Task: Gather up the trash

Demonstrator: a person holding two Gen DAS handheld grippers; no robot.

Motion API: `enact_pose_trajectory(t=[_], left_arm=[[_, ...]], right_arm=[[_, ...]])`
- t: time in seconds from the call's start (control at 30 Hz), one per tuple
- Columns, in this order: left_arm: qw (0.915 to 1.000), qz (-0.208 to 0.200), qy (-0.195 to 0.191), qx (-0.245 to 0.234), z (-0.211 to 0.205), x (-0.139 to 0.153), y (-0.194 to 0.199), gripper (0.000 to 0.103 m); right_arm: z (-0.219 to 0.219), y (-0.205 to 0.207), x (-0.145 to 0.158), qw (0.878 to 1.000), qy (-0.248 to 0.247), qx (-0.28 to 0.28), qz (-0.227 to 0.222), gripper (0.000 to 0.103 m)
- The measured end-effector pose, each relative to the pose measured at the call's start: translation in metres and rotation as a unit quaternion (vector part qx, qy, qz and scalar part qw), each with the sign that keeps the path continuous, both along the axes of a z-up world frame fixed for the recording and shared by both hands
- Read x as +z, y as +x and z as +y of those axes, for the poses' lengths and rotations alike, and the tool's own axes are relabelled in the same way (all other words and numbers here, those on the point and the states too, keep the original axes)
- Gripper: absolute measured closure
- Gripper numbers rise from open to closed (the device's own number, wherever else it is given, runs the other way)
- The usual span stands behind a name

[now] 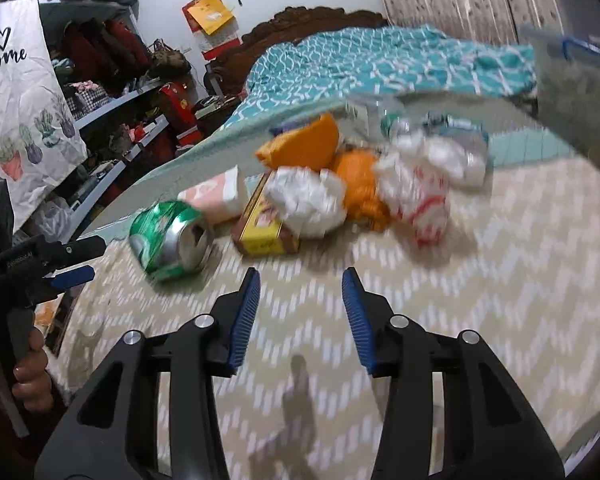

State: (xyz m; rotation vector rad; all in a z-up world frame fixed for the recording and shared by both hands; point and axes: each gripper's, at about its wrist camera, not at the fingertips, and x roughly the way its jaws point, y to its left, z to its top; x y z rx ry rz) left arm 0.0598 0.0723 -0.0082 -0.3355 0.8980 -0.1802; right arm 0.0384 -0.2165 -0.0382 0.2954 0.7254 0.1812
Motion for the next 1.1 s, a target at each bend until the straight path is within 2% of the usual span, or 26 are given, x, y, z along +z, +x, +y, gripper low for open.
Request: enact_pose_trajectory(t=[0.03, 0.07, 0.13, 0.23, 0.33, 0.4, 0.43, 0.47, 0.5, 0.57, 0.7, 0.77, 0.83, 0.93, 0.97, 1.0, 1.07, 1.1], left_arm=[[1.0000, 0.003, -0.002, -0.002, 0.000, -0.001, 0.006, 0.020], [0.9999, 0.011, -0.003, -0.001, 0.000, -0.005, 0.014, 0.020], [0.9996, 0.027, -0.013, 0.001, 0.002, -0.013, 0.028, 0.020], [0.9984, 0.048, -0.030, 0.003, 0.003, -0.023, 0.044, 0.020], [0.9981, 0.048, -0.039, -0.002, -0.002, -0.026, 0.058, 0.020], [0.9986, 0.043, -0.030, -0.009, -0.008, -0.028, 0.066, 0.020], [0.9988, 0.043, -0.021, -0.010, -0.011, -0.031, 0.068, 0.021], [0.9988, 0.046, -0.015, -0.009, -0.014, -0.034, 0.070, 0.026], [0.9988, 0.042, -0.025, -0.008, -0.012, -0.035, 0.068, 0.041], [0.9981, 0.040, -0.040, -0.023, -0.012, -0.031, 0.060, 0.062], [0.9967, 0.034, -0.048, -0.055, -0.014, -0.027, 0.028, 0.076], [0.9959, 0.035, -0.048, -0.068, -0.016, -0.030, 0.010, 0.076], [0.9954, 0.033, -0.046, -0.078, -0.021, -0.029, -0.003, 0.076], [0.9929, 0.043, -0.059, -0.095, -0.031, -0.032, -0.020, 0.076], [0.9926, 0.045, -0.058, -0.096, -0.033, -0.033, -0.023, 0.069], [0.9924, 0.049, -0.054, -0.099, -0.037, -0.034, -0.026, 0.056], [0.9932, 0.045, -0.048, -0.095, -0.038, -0.034, -0.032, 0.046], [0.9940, 0.040, -0.044, -0.091, -0.036, -0.033, -0.037, 0.043]], right_arm=[[0.000, 0.005, 0.002, 1.000, 0.002, 0.002, -0.003, 0.036], [0.000, 0.012, 0.005, 1.000, -0.003, 0.005, -0.009, 0.031], [0.004, 0.025, 0.010, 1.000, -0.019, 0.012, -0.017, 0.028], [0.008, 0.048, 0.010, 0.999, -0.029, 0.021, -0.012, 0.027], [0.015, 0.068, 0.005, 0.998, -0.049, 0.031, -0.003, 0.027], [0.019, 0.077, -0.001, 0.997, -0.070, 0.036, 0.001, 0.031], [0.020, 0.080, -0.005, 0.996, -0.081, 0.038, 0.009, 0.049], [0.020, 0.081, -0.009, 0.996, -0.079, 0.044, 0.019, 0.067], [0.018, 0.077, -0.010, 0.997, -0.069, 0.042, 0.016, 0.067], [0.012, 0.061, -0.007, 0.998, -0.049, 0.038, 0.008, 0.069], [0.008, 0.004, 0.004, 0.999, -0.015, 0.035, -0.024, 0.069], [0.009, -0.016, -0.002, 0.999, -0.016, 0.033, -0.017, 0.069], [0.011, -0.029, -0.013, 0.999, -0.015, 0.032, 0.009, 0.069], [0.012, -0.037, -0.018, 0.999, -0.017, 0.031, 0.012, 0.066], [0.012, -0.038, -0.016, 0.999, -0.018, 0.029, 0.010, 0.062], [0.011, -0.039, -0.015, 0.999, -0.019, 0.025, 0.008, 0.059], [0.009, -0.041, -0.015, 1.000, -0.017, 0.020, 0.005, 0.040], [0.009, -0.043, -0.015, 1.000, -0.014, 0.020, 0.005, 0.039]])
